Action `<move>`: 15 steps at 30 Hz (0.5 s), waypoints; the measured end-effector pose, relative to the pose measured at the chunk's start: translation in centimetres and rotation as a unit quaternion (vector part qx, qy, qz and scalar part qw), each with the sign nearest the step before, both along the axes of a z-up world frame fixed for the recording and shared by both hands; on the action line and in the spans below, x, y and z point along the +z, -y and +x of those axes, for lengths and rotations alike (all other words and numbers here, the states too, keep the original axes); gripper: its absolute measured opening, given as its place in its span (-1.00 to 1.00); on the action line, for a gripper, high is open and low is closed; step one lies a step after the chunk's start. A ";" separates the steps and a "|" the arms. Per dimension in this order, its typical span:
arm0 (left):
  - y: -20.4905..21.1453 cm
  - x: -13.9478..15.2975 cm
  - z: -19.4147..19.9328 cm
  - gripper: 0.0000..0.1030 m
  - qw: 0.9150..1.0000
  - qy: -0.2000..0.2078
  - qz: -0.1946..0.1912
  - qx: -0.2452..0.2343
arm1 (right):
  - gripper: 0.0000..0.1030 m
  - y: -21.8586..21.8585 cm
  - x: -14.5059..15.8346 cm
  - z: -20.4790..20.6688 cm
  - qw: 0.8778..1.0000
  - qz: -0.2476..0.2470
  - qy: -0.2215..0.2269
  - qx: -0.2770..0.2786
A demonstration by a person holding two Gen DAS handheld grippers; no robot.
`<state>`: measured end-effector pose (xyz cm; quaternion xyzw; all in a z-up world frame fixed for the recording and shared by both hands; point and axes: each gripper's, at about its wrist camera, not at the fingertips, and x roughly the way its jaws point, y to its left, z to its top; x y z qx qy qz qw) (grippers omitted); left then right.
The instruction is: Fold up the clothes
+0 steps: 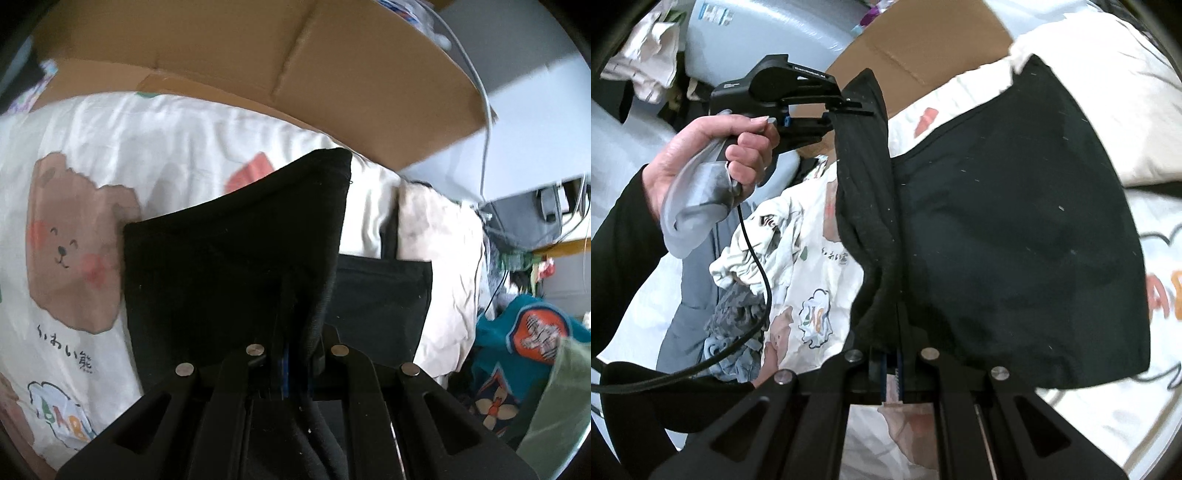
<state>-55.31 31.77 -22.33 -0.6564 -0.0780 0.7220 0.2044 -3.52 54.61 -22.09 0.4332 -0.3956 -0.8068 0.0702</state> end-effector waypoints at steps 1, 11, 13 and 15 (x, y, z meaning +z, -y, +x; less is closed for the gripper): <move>-0.7 -0.1 0.3 -0.90 1.000 -0.001 -0.001 -0.005 | -0.94 -0.2 -0.2 0.3 1.000 0.000 0.003 -0.003; -7.2 -1.8 2.8 -0.90 0.998 -0.001 0.002 -0.056 | -0.94 -2.5 -1.7 3.0 0.999 -0.007 0.033 -0.030; -8.3 -2.1 3.1 -0.90 0.998 0.001 0.004 -0.062 | -0.94 -3.1 -1.9 3.6 0.999 -0.008 0.038 -0.038; -9.5 -2.5 3.5 -0.90 0.998 0.001 0.005 -0.069 | -0.94 -3.8 -2.3 4.4 0.998 -0.009 0.043 -0.049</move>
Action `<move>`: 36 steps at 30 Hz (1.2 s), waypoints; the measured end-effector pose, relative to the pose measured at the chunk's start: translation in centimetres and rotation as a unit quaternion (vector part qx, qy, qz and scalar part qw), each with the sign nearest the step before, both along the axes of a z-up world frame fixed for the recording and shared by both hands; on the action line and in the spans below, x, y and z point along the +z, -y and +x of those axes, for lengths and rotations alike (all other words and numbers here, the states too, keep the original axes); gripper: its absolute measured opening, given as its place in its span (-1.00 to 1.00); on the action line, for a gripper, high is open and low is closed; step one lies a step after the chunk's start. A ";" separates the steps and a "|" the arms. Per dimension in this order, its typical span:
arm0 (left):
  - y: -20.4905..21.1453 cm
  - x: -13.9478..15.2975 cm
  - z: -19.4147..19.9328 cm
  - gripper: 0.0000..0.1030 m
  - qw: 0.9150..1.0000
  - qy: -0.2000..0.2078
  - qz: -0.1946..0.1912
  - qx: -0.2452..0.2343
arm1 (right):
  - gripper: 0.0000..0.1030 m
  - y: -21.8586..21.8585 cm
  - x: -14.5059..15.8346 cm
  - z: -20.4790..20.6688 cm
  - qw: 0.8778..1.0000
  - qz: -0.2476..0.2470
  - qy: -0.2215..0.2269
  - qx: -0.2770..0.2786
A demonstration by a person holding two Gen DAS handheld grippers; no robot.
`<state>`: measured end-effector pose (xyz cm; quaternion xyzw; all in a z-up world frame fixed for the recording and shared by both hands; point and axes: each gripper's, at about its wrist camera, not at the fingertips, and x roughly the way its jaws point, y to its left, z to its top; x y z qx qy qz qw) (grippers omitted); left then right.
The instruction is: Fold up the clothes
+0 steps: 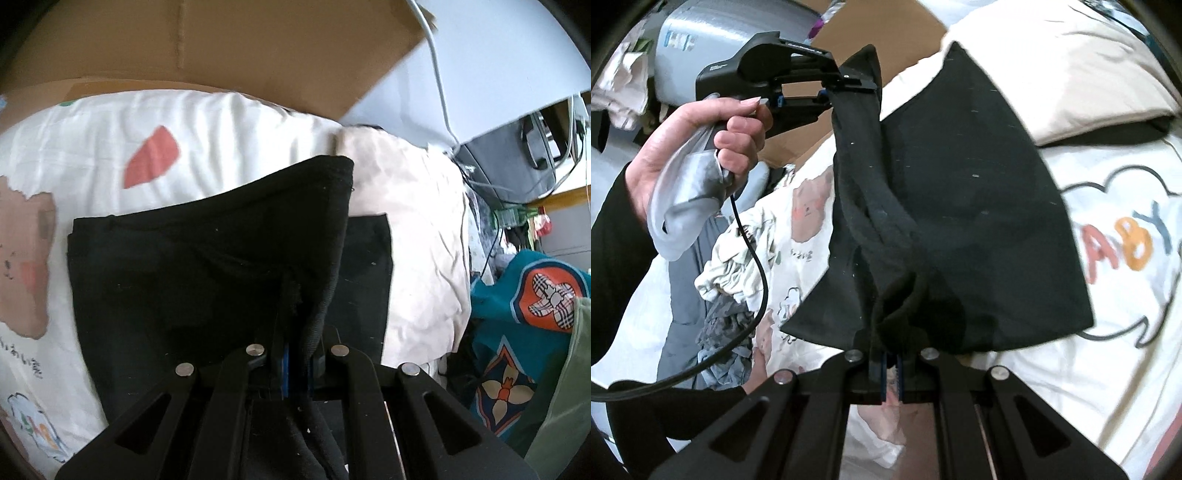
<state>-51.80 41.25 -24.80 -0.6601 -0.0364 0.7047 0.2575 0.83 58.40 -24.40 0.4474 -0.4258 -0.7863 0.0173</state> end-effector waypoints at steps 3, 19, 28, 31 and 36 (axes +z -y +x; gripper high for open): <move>-1.4 -0.5 0.4 -0.90 1.000 -0.001 0.002 -0.010 | -0.94 -0.8 -0.7 0.9 1.000 -0.001 0.009 -0.015; -5.3 -3.0 1.6 -0.90 1.000 -0.001 -0.005 -0.028 | -0.94 -2.2 -3.2 2.4 0.998 -0.017 0.032 -0.056; -7.2 -4.3 1.2 -0.90 1.000 0.008 -0.014 -0.025 | -0.94 -3.3 -4.3 2.9 0.995 -0.034 0.034 -0.091; -7.8 -4.9 0.9 -0.90 0.999 0.015 -0.023 -0.025 | -0.94 -3.8 -5.0 3.1 0.992 -0.046 0.037 -0.110; -8.6 -5.2 0.3 -0.90 0.999 0.034 -0.037 -0.019 | -0.94 -3.7 -5.8 2.8 0.992 -0.047 0.042 -0.113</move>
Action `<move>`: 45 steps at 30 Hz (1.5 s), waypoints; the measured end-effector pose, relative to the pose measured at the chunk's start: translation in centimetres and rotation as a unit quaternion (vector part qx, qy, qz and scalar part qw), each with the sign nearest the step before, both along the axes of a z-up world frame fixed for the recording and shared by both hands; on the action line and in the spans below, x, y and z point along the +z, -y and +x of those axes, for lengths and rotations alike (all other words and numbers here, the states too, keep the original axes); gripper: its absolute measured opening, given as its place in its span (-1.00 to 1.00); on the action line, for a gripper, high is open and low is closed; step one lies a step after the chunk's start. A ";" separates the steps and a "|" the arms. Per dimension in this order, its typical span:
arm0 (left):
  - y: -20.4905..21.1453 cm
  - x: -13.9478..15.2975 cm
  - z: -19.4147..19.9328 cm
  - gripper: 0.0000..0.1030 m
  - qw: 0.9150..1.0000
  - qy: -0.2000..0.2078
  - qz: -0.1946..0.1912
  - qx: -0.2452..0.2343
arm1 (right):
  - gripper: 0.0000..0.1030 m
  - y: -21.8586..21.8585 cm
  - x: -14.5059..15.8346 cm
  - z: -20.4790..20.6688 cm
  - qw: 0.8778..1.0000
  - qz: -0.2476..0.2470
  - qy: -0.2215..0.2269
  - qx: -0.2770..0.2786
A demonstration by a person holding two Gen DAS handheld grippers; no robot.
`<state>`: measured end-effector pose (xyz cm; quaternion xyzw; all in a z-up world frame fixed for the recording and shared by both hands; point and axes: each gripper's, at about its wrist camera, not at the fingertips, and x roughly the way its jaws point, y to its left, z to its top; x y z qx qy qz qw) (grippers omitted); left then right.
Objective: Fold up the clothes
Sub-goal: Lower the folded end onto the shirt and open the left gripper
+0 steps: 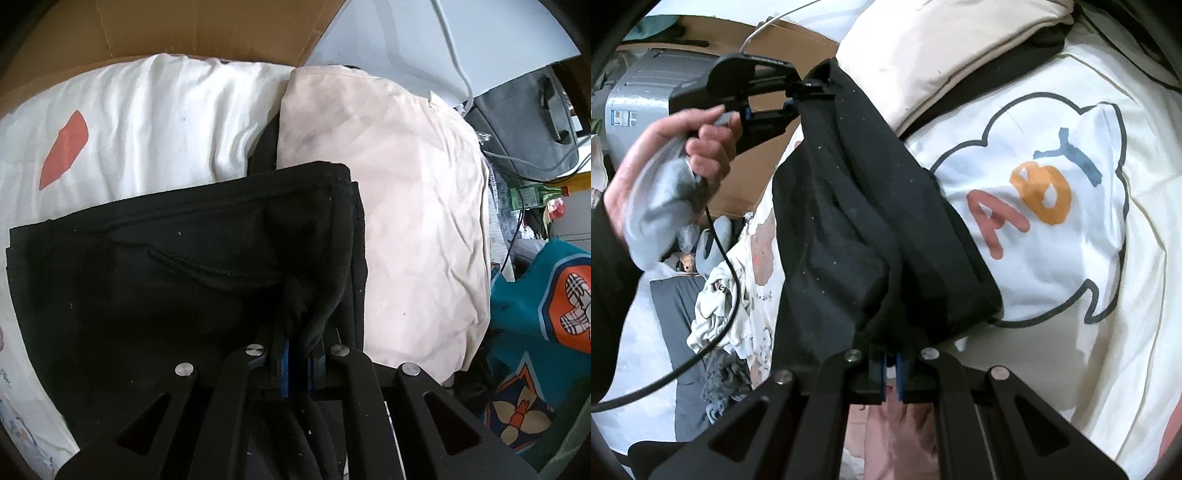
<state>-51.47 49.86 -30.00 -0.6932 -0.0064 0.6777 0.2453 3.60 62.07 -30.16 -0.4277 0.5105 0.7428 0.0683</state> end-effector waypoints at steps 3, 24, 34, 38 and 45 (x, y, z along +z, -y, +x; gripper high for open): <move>-0.1 0.5 -0.1 -0.87 1.000 0.005 0.000 0.001 | -0.94 -0.3 -0.5 0.1 1.000 -0.006 0.003 -0.009; -0.9 2.8 0.0 0.15 0.999 0.020 0.036 -0.025 | -0.83 -1.4 -0.8 1.0 0.999 -0.013 0.008 -0.038; 0.2 5.6 -0.2 0.15 0.997 -0.033 0.036 -0.064 | -0.91 -1.4 -0.8 1.4 0.999 -0.014 0.005 -0.044; 1.8 5.6 0.1 -0.08 0.995 -0.057 0.012 -0.085 | -0.92 -1.2 -0.9 1.4 0.999 -0.015 0.007 -0.044; 1.6 3.6 1.1 -0.56 0.992 -0.052 -0.017 -0.112 | -0.92 -1.1 -0.9 1.2 0.999 -0.010 0.008 -0.040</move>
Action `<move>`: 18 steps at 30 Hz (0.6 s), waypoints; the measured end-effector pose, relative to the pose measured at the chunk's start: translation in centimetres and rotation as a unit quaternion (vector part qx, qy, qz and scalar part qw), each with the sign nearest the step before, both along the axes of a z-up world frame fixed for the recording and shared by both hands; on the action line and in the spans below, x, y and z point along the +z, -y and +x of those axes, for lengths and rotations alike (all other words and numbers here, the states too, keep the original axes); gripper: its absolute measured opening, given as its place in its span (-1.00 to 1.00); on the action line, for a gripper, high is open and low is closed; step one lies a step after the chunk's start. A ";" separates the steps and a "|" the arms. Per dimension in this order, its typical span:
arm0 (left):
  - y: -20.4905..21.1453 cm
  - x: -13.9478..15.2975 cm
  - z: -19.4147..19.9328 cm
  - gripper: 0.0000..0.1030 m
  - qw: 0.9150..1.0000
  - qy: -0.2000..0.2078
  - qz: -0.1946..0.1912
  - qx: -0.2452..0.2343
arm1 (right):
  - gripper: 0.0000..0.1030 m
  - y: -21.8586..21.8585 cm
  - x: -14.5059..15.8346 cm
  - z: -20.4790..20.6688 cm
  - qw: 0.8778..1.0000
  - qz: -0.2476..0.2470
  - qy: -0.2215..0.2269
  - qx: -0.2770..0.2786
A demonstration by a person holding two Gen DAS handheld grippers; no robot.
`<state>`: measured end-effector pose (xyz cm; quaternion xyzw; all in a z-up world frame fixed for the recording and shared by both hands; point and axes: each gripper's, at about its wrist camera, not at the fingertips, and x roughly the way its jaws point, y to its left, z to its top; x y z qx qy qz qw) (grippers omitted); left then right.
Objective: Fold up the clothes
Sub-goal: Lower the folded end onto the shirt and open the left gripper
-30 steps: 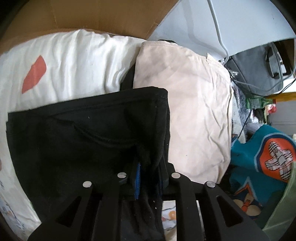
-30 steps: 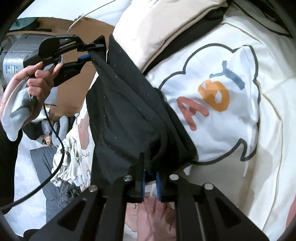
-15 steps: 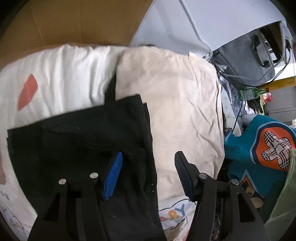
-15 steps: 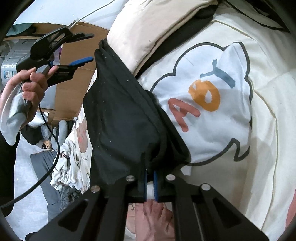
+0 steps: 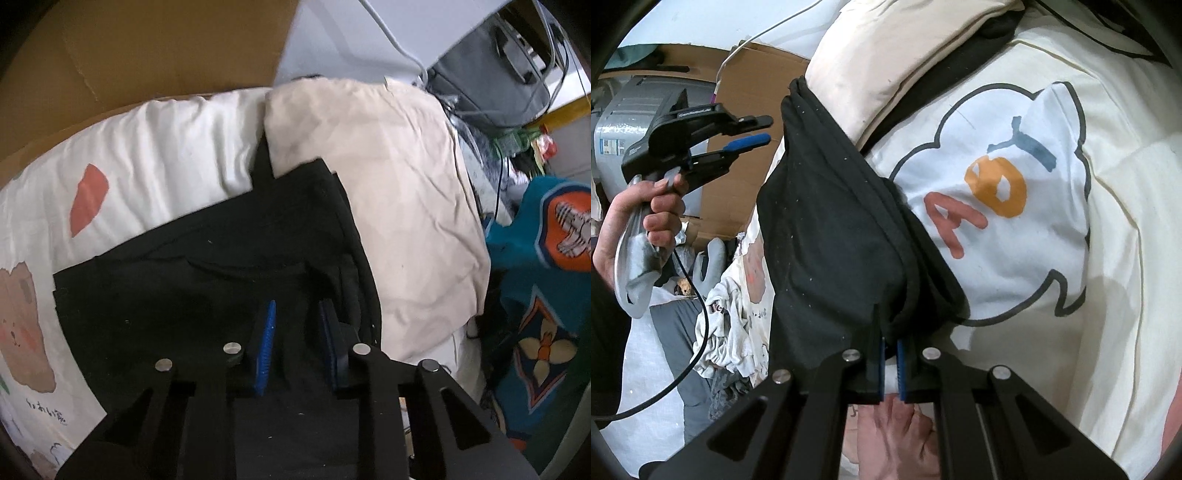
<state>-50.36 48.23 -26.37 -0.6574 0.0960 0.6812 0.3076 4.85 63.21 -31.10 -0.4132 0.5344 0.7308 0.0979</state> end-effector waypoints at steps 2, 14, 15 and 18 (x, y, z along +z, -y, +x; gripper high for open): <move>-0.5 -0.6 0.2 -0.56 1.000 0.003 -0.003 -0.005 | -0.92 -0.1 0.0 0.1 1.000 -0.001 0.001 0.000; -3.7 -2.7 -0.8 -0.56 1.000 0.011 -0.018 -0.002 | -0.92 -0.2 -0.3 0.9 1.000 -0.004 0.008 -0.001; -3.6 -2.6 -0.9 -0.56 1.000 0.013 -0.018 -0.002 | -0.92 -0.2 -0.3 1.0 1.000 -0.004 0.009 -0.001; -3.3 -2.2 -1.2 -0.55 1.000 0.023 -0.018 -0.003 | -0.92 0.0 -0.3 1.1 1.000 -0.006 0.012 0.002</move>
